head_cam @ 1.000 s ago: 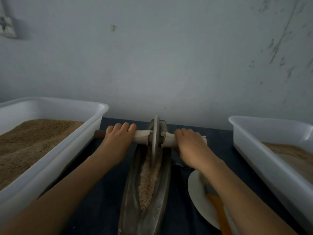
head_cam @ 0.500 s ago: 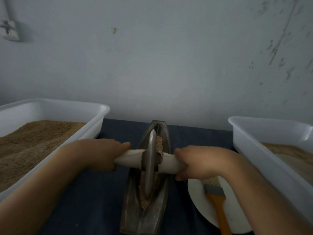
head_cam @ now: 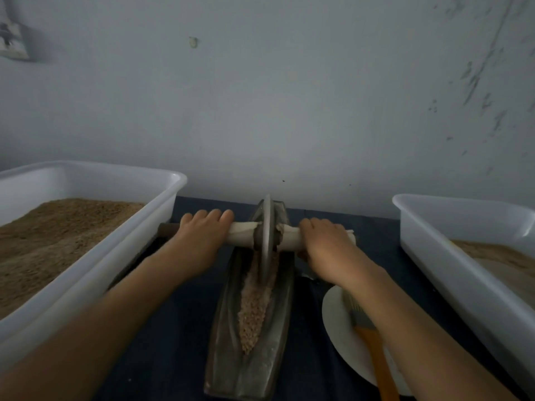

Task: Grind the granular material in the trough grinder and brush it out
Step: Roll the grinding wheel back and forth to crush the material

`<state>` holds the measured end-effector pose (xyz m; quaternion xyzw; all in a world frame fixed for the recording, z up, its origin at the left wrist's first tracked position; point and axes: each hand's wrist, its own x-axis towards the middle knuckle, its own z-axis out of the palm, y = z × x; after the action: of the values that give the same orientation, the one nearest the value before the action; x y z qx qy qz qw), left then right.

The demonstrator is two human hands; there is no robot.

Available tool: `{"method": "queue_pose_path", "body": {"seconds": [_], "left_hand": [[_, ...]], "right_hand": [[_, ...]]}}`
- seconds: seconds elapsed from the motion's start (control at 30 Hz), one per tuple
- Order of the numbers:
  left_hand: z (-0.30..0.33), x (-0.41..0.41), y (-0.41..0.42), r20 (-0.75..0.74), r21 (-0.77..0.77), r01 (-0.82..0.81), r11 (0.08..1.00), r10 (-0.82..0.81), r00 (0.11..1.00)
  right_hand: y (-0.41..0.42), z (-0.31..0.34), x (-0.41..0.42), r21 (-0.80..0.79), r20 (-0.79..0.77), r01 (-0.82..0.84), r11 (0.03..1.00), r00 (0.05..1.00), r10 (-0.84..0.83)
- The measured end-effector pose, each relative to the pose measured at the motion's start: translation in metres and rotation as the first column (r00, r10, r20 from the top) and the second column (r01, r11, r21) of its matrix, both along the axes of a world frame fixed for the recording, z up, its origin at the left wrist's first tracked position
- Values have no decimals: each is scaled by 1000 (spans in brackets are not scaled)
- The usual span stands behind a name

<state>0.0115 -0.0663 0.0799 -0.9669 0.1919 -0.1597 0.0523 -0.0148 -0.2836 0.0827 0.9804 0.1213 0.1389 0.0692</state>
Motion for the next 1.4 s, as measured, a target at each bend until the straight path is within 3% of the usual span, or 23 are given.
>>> {"method": "queue_pose_path", "body": {"seconds": [0.1,0.2,0.37,0.53,0.63,0.83,0.97,1.03,1.13,1.27,1.4], "left_hand": [[-5,7,-2,93,-52,14,999,-9,996],[-2,8,1,38,-52,30,998,-28,999],[16,-9,9,-253,20,74,997,-67,965],[41,-32,16,-535,51,162,985,-110,837],[47,-39,22,-613,45,166,985,-104,783],[31,-24,14,-449,23,123,992,-100,888],[7,-4,8,-137,-23,48,999,-51,989],[-4,2,3,25,-48,26,999,-25,999],[-12,8,-1,140,-66,31,997,-22,990],[-7,7,4,55,-88,70,994,-65,996],[11,-7,9,-194,1,82,997,-80,978]], "right_hand": [[-1,-4,6,28,59,-14,1000,998,13],[0,0,1,16,31,-19,1000,999,18],[6,17,-21,-9,-217,-19,1000,976,17],[13,45,-47,-42,-499,-66,997,866,36],[13,50,-53,-35,-566,-94,995,823,58],[12,39,-35,-5,-473,-38,999,880,31],[3,16,-14,27,-172,-27,999,985,31],[0,6,-5,10,-25,-37,999,999,37],[-1,-2,2,23,55,-39,999,998,37],[-1,3,-4,-3,14,-50,999,999,50],[5,19,-21,-18,-215,-37,999,976,32]]}}
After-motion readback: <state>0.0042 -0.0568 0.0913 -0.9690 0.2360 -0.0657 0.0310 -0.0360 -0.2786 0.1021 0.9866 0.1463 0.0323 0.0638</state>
